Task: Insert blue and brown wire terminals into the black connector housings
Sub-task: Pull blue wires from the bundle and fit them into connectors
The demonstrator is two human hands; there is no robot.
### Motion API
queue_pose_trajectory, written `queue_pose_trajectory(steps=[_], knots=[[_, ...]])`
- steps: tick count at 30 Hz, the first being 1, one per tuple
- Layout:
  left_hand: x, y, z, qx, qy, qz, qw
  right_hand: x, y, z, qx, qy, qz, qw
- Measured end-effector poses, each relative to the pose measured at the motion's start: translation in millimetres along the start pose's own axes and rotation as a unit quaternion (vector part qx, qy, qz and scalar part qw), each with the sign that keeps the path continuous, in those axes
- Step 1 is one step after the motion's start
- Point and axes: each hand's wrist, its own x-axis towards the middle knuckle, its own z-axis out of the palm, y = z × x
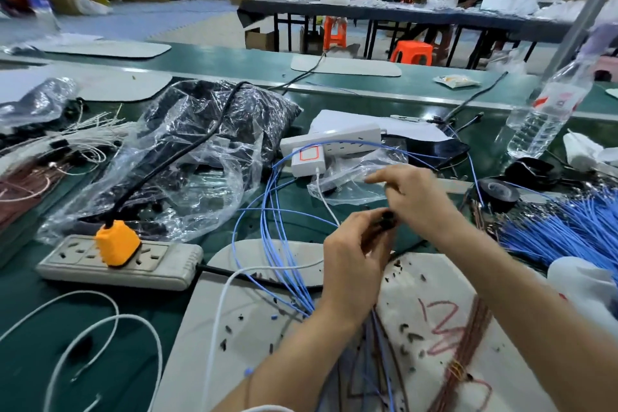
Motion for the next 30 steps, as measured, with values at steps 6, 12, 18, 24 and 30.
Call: queue_pose_trajectory(steps=[6,12,18,24,30], knots=[[7.2,-4.4,-6.6,-0.069,0.016,-0.058,0.996,72.5,25.4,34.5,-0.221,-0.149,0.120,0.956],[7.5,-3.3,-7.5,-0.116,0.014,-0.065,0.991,89.4,38.2,52.7,-0.332,-0.138,0.154,0.920],[7.8,-7.8,-8.5,-0.092,0.016,-0.064,0.994,79.7,41.7,60.5,-0.366,-0.041,0.148,0.918],[7.5,-7.0,-8.6,-0.067,0.011,-0.052,0.996,61.1,44.1,65.6,-0.343,0.034,0.043,0.938],[1.8,-0.2,-8.5,0.014,-0.009,0.041,0.999,11.0,34.0,50.2,-0.049,0.217,-0.062,0.973]])
